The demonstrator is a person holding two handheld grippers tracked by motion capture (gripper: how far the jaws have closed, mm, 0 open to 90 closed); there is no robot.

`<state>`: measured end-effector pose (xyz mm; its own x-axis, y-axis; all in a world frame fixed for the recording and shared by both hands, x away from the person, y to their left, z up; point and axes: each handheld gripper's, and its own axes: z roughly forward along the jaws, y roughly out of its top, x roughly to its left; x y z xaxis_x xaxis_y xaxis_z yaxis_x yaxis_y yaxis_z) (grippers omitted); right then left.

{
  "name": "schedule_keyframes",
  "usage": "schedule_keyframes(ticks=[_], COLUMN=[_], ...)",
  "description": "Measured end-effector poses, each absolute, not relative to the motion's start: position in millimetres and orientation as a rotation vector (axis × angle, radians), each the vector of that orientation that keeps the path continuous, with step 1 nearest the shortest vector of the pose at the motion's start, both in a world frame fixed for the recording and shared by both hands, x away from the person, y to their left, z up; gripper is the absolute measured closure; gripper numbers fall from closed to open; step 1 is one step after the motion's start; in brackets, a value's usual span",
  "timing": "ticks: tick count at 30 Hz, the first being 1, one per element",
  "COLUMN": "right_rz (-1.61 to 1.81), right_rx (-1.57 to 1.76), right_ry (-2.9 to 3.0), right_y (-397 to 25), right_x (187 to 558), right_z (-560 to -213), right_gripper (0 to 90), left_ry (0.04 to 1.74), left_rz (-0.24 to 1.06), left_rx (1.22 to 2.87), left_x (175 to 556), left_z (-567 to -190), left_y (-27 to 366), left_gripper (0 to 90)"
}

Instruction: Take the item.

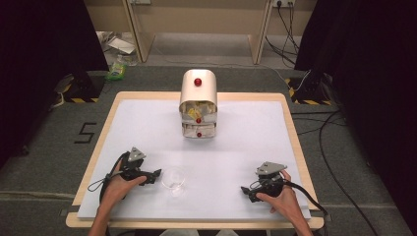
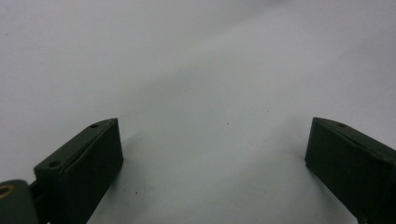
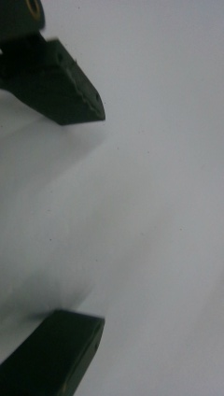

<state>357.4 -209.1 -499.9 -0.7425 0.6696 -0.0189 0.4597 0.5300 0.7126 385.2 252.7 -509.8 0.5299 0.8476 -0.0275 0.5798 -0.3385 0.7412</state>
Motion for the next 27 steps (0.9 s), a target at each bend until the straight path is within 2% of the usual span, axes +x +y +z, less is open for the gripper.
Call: schedule_keyframes(ticks=[2, 3, 4, 5, 8, 10, 13, 27], right_rz=[1.07, 1.07, 1.074, 1.085, 1.139, 1.197, 1.211, 1.279], right_rx=[0.92, 0.92, 0.923, 0.908, 0.897, 0.911, 0.904, 0.786], right_ry=[2.474, 2.474, 2.443, 2.431, 2.387, 2.356, 2.328, 2.232], right_y=[-210.5, -210.5, -210.4, -211.0, -210.4, -210.8, -210.6, -181.0], right_x=[357.2, 357.2, 356.8, 356.8, 356.7, 357.7, 359.7, 381.0], right_z=[-496.9, -496.9, -494.3, -492.6, -488.5, -485.6, -482.1, -451.6], right_gripper=[19.6, 19.6, 15.8, 19.5, 16.5, 19.7, 18.4, 21.6], left_ry=[1.154, 1.154, 1.154, 1.154, 1.154, 1.154, 1.154, 1.155], left_rz=[0.478, 0.478, 0.479, 0.479, 0.479, 0.478, 0.478, 0.477], left_rx=[2.053, 2.053, 2.053, 2.054, 2.053, 2.053, 2.053, 2.053], left_x=[385.2, 385.2, 385.1, 385.1, 385.1, 385.2, 385.2, 385.2], left_z=[-509.8, -509.8, -509.8, -509.8, -509.8, -509.8, -509.8, -509.8], left_y=[252.7, 252.7, 252.6, 252.6, 252.6, 252.6, 252.6, 252.7], left_gripper=[3.2, 3.2, 3.1, 3.1, 3.1, 3.1, 3.1, 3.1])
